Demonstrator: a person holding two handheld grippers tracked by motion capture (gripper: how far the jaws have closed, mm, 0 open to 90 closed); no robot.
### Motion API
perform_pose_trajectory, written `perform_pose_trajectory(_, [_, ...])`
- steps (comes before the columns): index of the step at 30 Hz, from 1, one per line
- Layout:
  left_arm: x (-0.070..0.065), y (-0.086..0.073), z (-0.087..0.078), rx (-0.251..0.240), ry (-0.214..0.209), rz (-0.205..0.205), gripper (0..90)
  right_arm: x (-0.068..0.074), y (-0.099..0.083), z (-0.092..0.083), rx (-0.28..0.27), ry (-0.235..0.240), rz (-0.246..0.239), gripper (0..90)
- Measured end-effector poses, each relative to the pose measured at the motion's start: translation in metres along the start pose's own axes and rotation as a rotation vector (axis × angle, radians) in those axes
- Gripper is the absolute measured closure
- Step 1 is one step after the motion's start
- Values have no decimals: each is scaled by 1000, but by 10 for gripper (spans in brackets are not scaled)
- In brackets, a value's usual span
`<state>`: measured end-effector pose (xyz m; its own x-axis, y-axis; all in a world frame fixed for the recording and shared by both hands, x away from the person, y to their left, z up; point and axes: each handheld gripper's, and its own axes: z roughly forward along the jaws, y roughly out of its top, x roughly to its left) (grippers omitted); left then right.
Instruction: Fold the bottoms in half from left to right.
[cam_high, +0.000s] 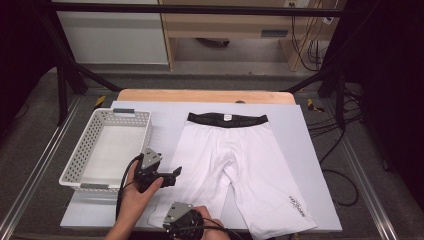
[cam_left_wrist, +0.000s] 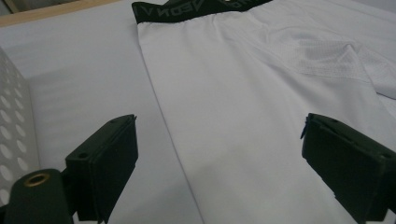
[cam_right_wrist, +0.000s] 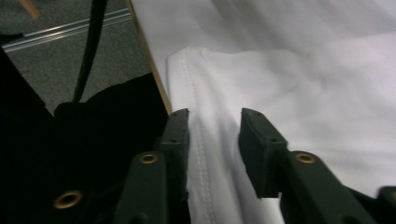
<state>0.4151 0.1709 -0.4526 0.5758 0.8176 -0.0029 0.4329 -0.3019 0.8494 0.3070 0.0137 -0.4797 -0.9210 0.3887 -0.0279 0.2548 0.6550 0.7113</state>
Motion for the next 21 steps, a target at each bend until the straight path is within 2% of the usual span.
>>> perform_pose_trajectory(2, [0, 1, -1, -1, 1, -1, 109, -4, 0, -1, -4, 17, 20, 752])
perform_pose_trajectory(5, [2, 0, -1, -3, 6, -10, 109, -8, -2, -1, -14, 29, 50, 805])
perform_pose_trajectory(8, [2, 0, 0, -2, 20, -17, 107, -9, -1, 0, -20, 23, 30, 867])
perform_pose_trajectory(11, [1, 0, 0, -5, 27, -7, 106, -13, -1, -1, -24, 31, 43, 891])
perform_pose_trajectory(15, [-2, 1, -1, -9, 32, 8, 107, -23, -1, -5, -20, -35, 46, 895])
perform_pose_trajectory(17, [-2, 1, -2, -11, 36, 11, 106, -32, -3, -9, -11, -90, 32, 895])
perform_pose_trajectory(20, [-1, 2, -3, -18, 45, 9, 106, -50, -7, -17, 2, -175, 50, 895])
perform_pose_trajectory(21, [-1, 2, -3, -20, 48, 9, 106, -55, -9, -19, 2, -184, 69, 895])
